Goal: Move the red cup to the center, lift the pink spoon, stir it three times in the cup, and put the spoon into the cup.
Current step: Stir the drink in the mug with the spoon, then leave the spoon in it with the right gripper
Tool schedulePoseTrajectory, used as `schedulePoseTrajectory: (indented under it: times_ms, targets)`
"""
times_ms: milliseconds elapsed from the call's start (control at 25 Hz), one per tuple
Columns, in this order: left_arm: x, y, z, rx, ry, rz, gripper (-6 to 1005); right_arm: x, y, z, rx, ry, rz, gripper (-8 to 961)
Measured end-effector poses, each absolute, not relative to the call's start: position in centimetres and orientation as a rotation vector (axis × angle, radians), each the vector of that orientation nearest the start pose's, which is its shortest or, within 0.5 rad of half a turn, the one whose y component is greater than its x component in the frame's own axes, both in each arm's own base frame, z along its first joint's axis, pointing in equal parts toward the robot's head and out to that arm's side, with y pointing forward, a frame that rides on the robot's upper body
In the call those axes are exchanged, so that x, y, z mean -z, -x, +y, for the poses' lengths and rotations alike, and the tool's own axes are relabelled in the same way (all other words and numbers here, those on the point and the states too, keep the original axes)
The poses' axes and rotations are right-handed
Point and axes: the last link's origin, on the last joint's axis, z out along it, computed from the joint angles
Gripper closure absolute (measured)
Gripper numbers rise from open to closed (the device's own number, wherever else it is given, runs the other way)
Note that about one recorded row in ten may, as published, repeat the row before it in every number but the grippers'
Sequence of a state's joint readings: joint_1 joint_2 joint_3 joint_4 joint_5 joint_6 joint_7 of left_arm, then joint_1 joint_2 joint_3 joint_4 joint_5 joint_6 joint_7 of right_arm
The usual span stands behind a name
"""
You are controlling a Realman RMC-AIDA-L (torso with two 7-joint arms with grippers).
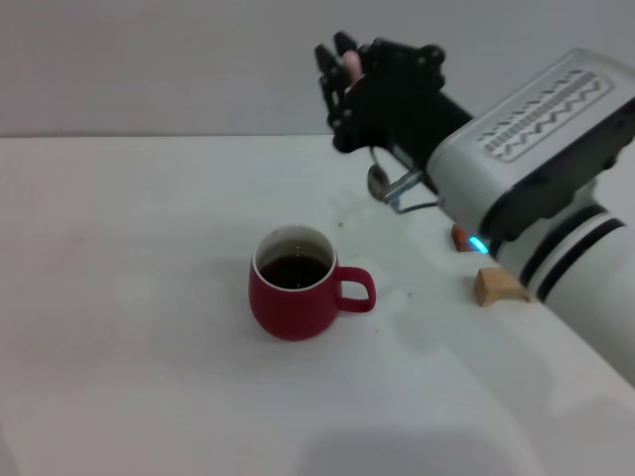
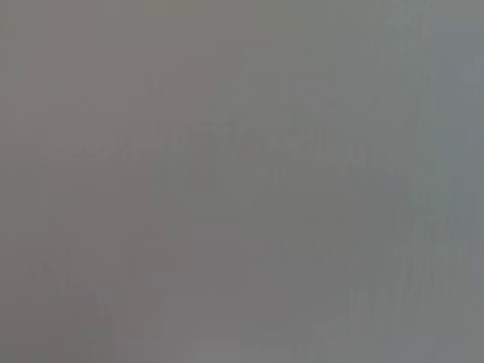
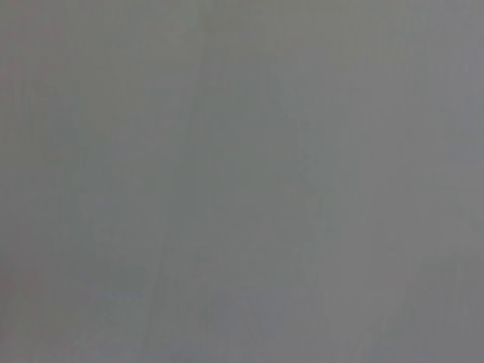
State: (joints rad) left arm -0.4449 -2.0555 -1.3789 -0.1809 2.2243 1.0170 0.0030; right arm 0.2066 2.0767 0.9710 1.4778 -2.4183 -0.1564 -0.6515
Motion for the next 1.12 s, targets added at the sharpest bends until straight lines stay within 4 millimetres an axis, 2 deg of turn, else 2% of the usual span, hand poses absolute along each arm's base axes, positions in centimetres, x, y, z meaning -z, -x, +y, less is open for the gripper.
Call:
schedulePoseTrajectory:
  times_ms: [800, 1120]
  targets:
    - [-6.0, 38.7, 34.2, 0.535, 1.084, -0.716, 197, 9.9, -7.0, 33.4, -0.691, 2.222, 0.166, 822]
    - [-6.0, 38.7, 34.3, 0.536, 1.085, -0.716, 197, 11.9, -7.4, 34.4, -0.630, 2.283, 0.171, 822]
